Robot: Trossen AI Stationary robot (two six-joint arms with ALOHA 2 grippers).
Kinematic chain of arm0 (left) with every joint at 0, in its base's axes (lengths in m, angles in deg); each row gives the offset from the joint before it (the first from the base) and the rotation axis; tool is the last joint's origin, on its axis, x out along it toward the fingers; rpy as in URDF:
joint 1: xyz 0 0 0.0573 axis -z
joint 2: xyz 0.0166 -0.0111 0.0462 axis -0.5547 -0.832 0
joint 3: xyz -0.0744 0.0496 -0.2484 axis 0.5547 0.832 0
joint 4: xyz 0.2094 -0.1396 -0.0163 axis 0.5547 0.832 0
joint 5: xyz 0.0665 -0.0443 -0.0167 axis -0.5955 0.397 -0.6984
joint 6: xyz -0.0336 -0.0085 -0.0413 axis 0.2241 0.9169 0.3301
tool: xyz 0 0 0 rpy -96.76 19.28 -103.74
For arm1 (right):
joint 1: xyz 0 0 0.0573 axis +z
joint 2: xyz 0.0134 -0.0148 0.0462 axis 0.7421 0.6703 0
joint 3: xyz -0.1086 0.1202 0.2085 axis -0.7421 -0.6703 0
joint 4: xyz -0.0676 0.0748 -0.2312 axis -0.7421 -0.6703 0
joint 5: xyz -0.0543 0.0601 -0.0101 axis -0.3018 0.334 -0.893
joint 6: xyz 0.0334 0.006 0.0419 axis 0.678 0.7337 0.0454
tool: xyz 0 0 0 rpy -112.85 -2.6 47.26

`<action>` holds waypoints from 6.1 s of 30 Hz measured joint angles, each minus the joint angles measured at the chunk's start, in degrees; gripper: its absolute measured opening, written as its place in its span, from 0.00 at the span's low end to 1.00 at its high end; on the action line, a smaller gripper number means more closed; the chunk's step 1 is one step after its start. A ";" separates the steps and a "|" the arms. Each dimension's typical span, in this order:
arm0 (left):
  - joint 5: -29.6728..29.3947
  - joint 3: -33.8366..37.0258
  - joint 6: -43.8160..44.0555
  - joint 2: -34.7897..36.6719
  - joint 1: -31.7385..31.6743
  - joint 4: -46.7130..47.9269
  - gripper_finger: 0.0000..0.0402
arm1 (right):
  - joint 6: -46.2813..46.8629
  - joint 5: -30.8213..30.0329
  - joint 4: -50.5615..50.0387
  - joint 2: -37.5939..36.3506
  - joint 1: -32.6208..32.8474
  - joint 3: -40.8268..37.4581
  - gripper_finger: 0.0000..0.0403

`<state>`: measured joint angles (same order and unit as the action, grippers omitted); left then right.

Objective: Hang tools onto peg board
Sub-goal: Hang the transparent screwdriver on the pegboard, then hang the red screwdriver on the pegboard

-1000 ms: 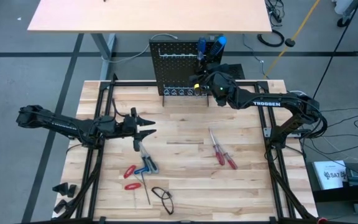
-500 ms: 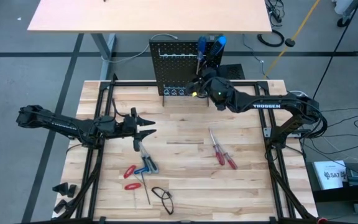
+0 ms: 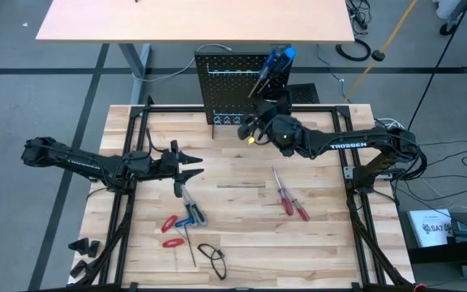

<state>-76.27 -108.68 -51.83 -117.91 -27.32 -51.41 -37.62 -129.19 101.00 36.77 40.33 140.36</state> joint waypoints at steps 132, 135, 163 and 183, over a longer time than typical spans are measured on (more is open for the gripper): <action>15.88 4.81 -7.98 -8.06 -2.50 -13.94 0.43 | 70.03 35.78 -48.85 5.40 26.38 -20.37 0.48; 17.14 4.81 -8.07 -8.92 -2.56 -13.65 0.43 | 68.43 36.26 -49.64 6.65 26.01 -19.56 0.36; 29.63 4.74 24.41 -12.82 -9.11 -16.59 0.43 | -32.75 18.16 -53.89 11.75 24.57 2.78 0.29; 36.78 -1.76 26.41 -34.38 -9.40 -17.04 0.43 | -54.99 11.07 -45.83 19.69 22.03 14.45 0.29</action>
<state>-39.48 -110.44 -25.41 -152.28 -36.72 -68.46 -92.61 -118.12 55.17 56.47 62.36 154.81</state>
